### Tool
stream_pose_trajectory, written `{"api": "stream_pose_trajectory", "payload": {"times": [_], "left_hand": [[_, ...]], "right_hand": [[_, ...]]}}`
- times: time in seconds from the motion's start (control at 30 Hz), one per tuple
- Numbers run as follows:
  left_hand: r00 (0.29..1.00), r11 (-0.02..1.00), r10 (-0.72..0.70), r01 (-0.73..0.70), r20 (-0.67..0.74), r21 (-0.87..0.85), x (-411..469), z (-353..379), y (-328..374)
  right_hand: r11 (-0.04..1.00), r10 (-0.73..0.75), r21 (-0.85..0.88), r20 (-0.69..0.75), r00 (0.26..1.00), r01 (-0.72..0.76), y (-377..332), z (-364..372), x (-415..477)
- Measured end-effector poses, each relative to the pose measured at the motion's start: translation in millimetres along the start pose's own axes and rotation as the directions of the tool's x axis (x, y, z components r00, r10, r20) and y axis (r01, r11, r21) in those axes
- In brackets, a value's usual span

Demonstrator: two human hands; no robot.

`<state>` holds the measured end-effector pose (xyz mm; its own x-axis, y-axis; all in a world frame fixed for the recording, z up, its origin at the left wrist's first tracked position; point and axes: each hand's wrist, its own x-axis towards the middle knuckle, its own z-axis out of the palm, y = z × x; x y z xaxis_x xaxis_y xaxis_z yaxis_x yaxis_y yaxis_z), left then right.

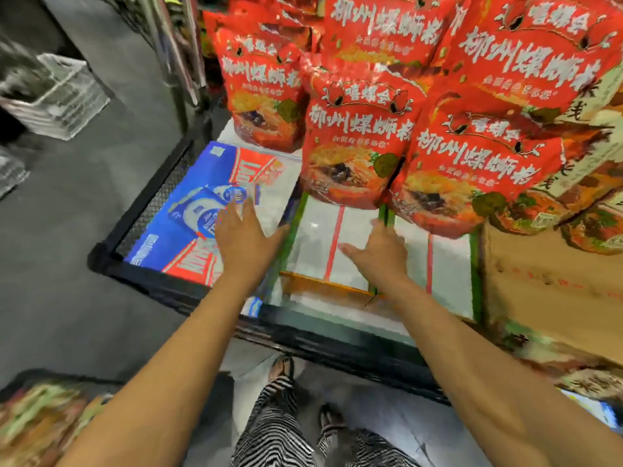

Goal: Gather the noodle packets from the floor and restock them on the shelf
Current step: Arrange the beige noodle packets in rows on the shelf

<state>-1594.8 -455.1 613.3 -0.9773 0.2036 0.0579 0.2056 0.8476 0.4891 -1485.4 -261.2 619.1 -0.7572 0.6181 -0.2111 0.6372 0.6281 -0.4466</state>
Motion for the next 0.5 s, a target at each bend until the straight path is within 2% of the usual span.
{"api": "stream_pose_trajectory", "payload": {"times": [0.13,0.23,0.37,0.5], "left_hand": [[0.989,0.989,-0.094,0.107,-0.116,0.107,-71.6,-27.9,-39.6],[0.959,0.958,-0.234,0.256,-0.160,0.133,-125.4,-46.1,-73.9],[0.857,0.846,-0.498,0.514,-0.131,0.141,-196.6,-65.7,-142.5],[0.733,0.718,-0.665,0.680,-0.145,0.148,-264.4,-82.7,-216.7]], "right_hand": [[0.940,-0.263,-0.196,0.106,0.959,0.280,-31.4,29.8,-34.1],[0.890,-0.392,-0.168,0.193,0.899,0.424,-58.4,60.0,-65.2],[0.794,-0.561,-0.083,0.281,0.779,0.602,-107.9,102.9,-119.1],[0.641,-0.707,-0.080,0.327,0.627,0.764,-161.4,149.9,-179.3]]}}
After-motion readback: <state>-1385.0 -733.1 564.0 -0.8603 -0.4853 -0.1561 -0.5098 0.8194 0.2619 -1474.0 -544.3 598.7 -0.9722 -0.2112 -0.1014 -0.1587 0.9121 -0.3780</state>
